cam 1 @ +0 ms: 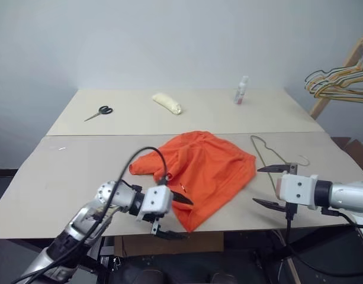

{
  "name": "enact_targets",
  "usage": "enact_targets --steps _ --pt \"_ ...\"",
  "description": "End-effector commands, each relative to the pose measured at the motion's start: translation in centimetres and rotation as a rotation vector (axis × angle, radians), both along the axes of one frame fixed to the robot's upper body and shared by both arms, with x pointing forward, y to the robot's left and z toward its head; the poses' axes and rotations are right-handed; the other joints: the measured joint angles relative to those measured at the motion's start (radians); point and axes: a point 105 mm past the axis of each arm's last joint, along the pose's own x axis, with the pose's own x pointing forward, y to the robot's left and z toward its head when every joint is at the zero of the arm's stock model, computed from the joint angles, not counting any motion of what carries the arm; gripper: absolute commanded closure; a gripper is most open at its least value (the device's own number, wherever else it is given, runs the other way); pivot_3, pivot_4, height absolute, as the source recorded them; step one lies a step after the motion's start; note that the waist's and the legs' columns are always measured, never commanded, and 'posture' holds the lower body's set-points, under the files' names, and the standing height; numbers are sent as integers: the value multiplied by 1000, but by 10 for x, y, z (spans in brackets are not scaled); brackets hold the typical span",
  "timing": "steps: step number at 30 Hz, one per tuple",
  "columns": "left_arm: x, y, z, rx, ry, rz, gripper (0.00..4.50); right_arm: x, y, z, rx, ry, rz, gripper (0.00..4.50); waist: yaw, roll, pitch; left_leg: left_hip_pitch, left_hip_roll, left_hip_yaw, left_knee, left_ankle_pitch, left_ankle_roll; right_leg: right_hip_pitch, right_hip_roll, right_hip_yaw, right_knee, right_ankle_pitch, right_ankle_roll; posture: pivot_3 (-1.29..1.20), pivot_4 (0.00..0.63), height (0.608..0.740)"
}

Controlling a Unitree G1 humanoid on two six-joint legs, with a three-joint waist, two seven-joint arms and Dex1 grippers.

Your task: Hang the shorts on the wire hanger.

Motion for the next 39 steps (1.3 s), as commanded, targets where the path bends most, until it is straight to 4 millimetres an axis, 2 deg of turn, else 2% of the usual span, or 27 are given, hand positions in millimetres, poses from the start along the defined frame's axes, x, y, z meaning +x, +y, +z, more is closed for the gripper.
enact_targets --steps 1,7,10,13,29,33,34,39 --pt "6 -9 2 9 -68 -45 0 0 0 13 1 -61 -16 25 -4 0 0 0 0 0 0 0 0 0 0 0 0 0 0 28 0 740" --pt "7 -10 -8 69 -53 -113 0 -2 3 11 9 -64 -22 25 -22 0 0 0 1 0 1 0 0 0 0 0 0 0 0 15 0 740" --pt "5 -9 -12 88 -34 -132 563 0 3 11 12 -71 -30 0 -27 1 0 0 2 0 2 0 0 0 0 0 0 0 0 9 0 740" --pt "8 -9 -20 122 -71 -126 1529 1 4 10 13 -77 -35 0 -26 1 0 0 2 0 2 0 0 0 0 0 0 0 0 7 0 740" --pt "17 -13 -34 175 -98 -112 1529 0 3 10 10 -83 -38 0 -26 1 -1 0 2 0 2 0 1 0 0 0 0 0 1 -2 0 740" --pt "20 -10 -35 183 -71 -94 2399 1 1 10 2 -83 -40 0 -26 1 -1 0 2 0 2 0 1 0 0 0 0 0 1 -4 0 740" --pt "20 -9 -35 185 -68 -93 2834 1 1 10 1 -83 -39 0 -26 1 -1 0 2 0 3 0 1 0 0 0 0 0 1 -4 0 740" --pt "22 -9 -36 186 -64 -85 4468 1 1 10 -2 -85 -38 0 -26 2 -2 0 2 0 3 0 1 1 0 0 0 0 1 -3 0 740"
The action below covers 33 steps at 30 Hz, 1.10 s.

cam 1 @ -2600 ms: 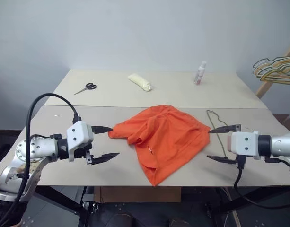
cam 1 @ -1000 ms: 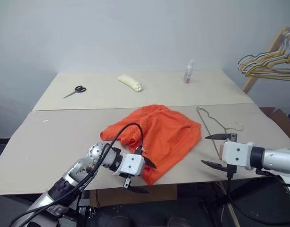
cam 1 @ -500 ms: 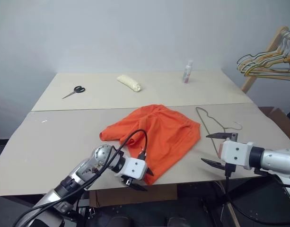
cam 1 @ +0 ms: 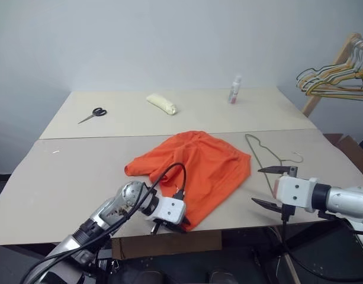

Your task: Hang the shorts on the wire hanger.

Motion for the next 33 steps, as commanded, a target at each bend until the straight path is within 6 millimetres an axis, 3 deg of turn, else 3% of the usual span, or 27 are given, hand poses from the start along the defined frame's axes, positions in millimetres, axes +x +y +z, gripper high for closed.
enact_targets --steps 1,7,12,16,22,28,33 --pt "8 0 5 -12 -18 30 4494 2 0 13 -9 -56 7 0 0 1 -1 0 0 0 0 0 0 0 0 0 0 0 0 -3 0 740" --pt "9 2 3 -2 -5 43 4494 3 -1 12 -20 -56 5 0 0 1 -1 4 0 0 0 0 0 5 0 0 -1 0 0 0 0 740" --pt "10 10 21 -91 46 92 4494 3 2 13 -15 -56 10 0 -7 1 -1 9 1 0 0 0 1 9 0 0 0 0 1 0 0 740" --pt "8 39 41 -128 96 120 4494 2 2 12 -15 -53 13 0 -26 1 -1 9 3 -1 0 0 1 9 0 0 0 0 0 4 0 740" --pt "12 86 42 -34 65 181 4494 7 5 11 -15 -56 23 0 -26 1 -1 12 3 0 -1 0 1 10 0 0 0 -1 0 33 0 740" --pt "17 100 56 -75 34 233 4494 25 8 3 -92 -111 29 0 -23 1 0 13 3 0 -1 -1 1 11 0 0 0 -1 0 33 0 740" --pt "17 112 67 -88 23 279 4494 42 10 -22 -237 -165 66 0 -25 1 0 13 3 0 -2 0 1 10 -1 0 0 -1 0 47 0 740"
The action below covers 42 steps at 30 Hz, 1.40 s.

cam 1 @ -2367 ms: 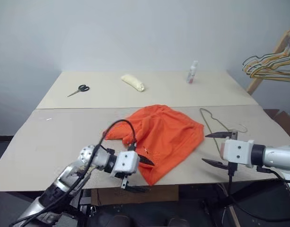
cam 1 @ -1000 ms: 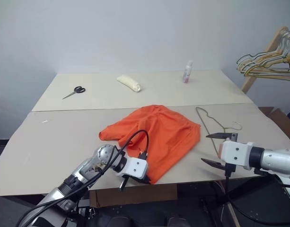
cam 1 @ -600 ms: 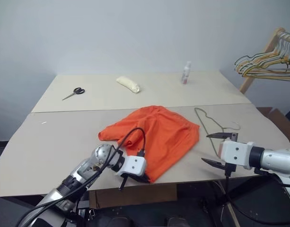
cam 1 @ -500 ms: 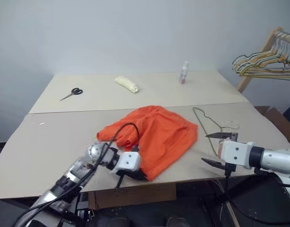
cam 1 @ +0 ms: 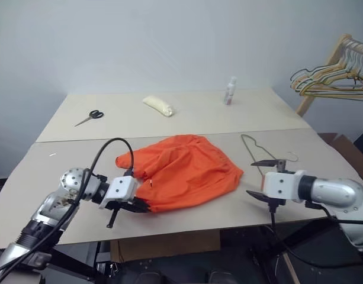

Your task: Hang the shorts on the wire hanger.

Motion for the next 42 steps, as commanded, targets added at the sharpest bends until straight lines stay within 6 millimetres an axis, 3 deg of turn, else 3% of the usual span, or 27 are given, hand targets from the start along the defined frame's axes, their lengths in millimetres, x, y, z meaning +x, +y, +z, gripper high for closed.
enact_targets --steps 1,9,18,21,32,37,42 --pt "2 10 17 -12 -46 29 4494 11 1 -9 -86 -74 36 0 0 0 0 0 0 0 0 0 0 0 0 0 0 0 0 52 0 740" --pt "1 25 37 -61 -74 118 4494 38 8 -40 -112 -132 55 0 -1 0 0 0 0 0 -1 0 0 -1 0 1 1 0 0 86 0 740" --pt "0 34 50 -73 -93 178 4494 57 25 -48 -73 -157 109 0 0 0 0 2 0 0 -3 1 -1 -1 0 1 1 0 -1 118 0 740" --pt "-1 35 49 -70 -91 187 4500 54 32 -50 -54 -121 153 549 1 0 0 2 0 0 -4 1 -1 -1 0 1 1 0 -1 127 0 740" --pt "-2 40 44 -72 -69 224 4500 41 34 -57 -52 -59 238 4471 2 0 0 2 0 0 -5 1 -1 -1 0 1 1 0 -2 130 0 740" --pt "2 51 35 -44 -65 284 4500 18 31 -54 -29 28 280 4471 6 0 0 2 0 -1 -5 1 -1 -1 -1 1 1 -1 -2 129 0 740" --pt "-2 59 26 22 -68 303 4500 -19 27 -45 -21 138 279 4471 20 0 1 2 0 -2 -6 1 -1 -1 -1 0 1 -1 -3 125 0 740"
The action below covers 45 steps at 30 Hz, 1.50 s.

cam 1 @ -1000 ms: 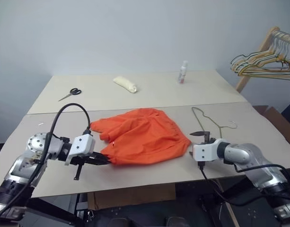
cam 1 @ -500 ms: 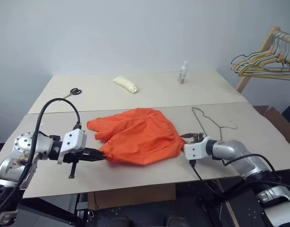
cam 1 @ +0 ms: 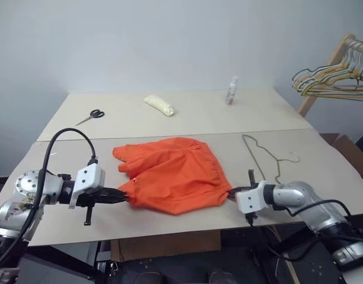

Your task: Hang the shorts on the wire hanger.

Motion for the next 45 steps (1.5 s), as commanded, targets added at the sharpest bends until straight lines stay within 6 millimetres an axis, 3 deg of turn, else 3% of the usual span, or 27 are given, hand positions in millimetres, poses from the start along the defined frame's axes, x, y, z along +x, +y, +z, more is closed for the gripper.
enact_targets --steps 1,5,7,9,11,13,15,16,18,20,22,24,27,29,31,34,37,40,42,45 --pt "0 6 6 48 -41 1 4500 -17 4 26 39 31 -10 4471 10 0 0 0 0 0 0 0 0 0 0 0 0 0 0 124 0 740" --pt "-1 7 6 55 -30 -1 4500 -37 15 47 114 96 -19 4471 15 0 0 0 1 0 0 0 0 0 0 0 0 0 0 113 0 740" --pt "11 1 8 46 -76 19 4500 -22 20 63 194 73 -97 4471 15 0 0 1 1 0 1 0 0 1 0 -1 0 0 0 110 0 740" --pt "40 -14 22 -21 -196 87 4500 7 23 86 291 31 -204 4471 19 -1 1 2 1 0 2 0 0 3 0 -2 0 0 0 107 0 740" --pt "82 -33 52 -146 -332 224 4500 48 20 112 358 -47 -342 4471 24 -1 1 2 1 -2 4 1 -1 4 0 -4 0 1 1 103 0 740" --pt "131 -46 95 -260 -519 418 4500 92 16 148 460 -161 -499 4471 37 -3 2 1 -1 -6 6 1 -2 4 0 -7 0 2 1 102 0 740" --pt "173 -40 147 -321 -799 687 4500 129 12 187 591 -304 -646 4471 43 -5 0 -3 -5 -10 6 4 -7 1 1 -10 -1 5 -1 95 0 740" --pt "184 -29 182 -404 -913 842 4500 144 8 214 672 -442 -710 4471 43 -7 -1 -6 -7 -11 4 6 -10 -4 0 -11 0 5 -1 94 0 740" --pt "181 -15 239 -590 -1050 962 4500 156 1 260 783 -693 -759 4471 36 -11 -4 -22 -9 -13 0 15 -25 -23 -1 -12 6 6 -4 92 0 740" --pt "161 -11 280 -758 -1166 915 4500 151 0 288 808 -895 -719 4471 19 -11 -4 -36 -11 -12 -3 16 -28 -48 -4 -14 19 6 -5 93 0 740" --pt "139 -8 302 -902 -1202 841 4500 146 2 296 854 -946 -685 4471 3 -10 -4 -36 -15 -14 -13 16 -28 -52 -7 -17 18 4 -8 98 0 740" --pt "121 -6 306 -925 -1225 748 4500 138 6 296 892 -971 -645 4471 -21 -10 -4 -38 -16 -15 -17 16 -28 -55 -9 -20 16 4 -8 98 0 740" --pt "99 -6 290 -852 -1169 598 4500 128 16 273 852 -935 -559 4471 -56 -10 -4 -42 -16 -17 -17 16 -27 -55 -9 -22 13 4 -8 104 0 740" --pt "86 -7 265 -793 -1043 483 4500 124 22 246 788 -864 -515 4471 -77 -10 -4 -43 -16 -18 -16 16 -27 -55 -8 -21 13 4 -7 108 0 740" --pt "70 -4 235 -749 -888 397 4500 117 30 207 615 -827 -416 4471 -83 -9 -4 -41 -14 -17 -10 16 -27 -50 -7 -21 13 3 -6 119 0 740" --pt "23 -7 152 -532 -471 157 4500 91 40 121 279 -642 -171 4471 -94 -7 -3 -34 -13 -14 -7 17 -25 -42 -6 -16 14 2 -5 119 0 740" --pt "-16 -2 78 -268 -165 61 4500 63 33 64 73 -503 6 4471 -88 -5 2 -16 -7 -8 -6 8 -10 -23 -2 -14 11 0 -7 126 0 740" --pt "-30 6 25 -77 -26 90 4500 45 34 42 37 -398 86 4471 -63 -2 11 3 -3 -6 -3 8 -9 -4 -1 -13 12 -3 -8 131 0 740" --pt "-40 7 4 7 30 54 4500 33 35 37 20 -329 134 4471 -42 -1 13 16 -1 -5 -4 7 -8 8 0 -12 10 -11 -8 126 0 740" --pt "-52 3 -12 58 112 11 4500 21 28 37 -44 -256 194 4471 -18 -1 13 16 -1 -5 -4 6 -7 6 -1 -12 12 -6 -10 119 0 740"
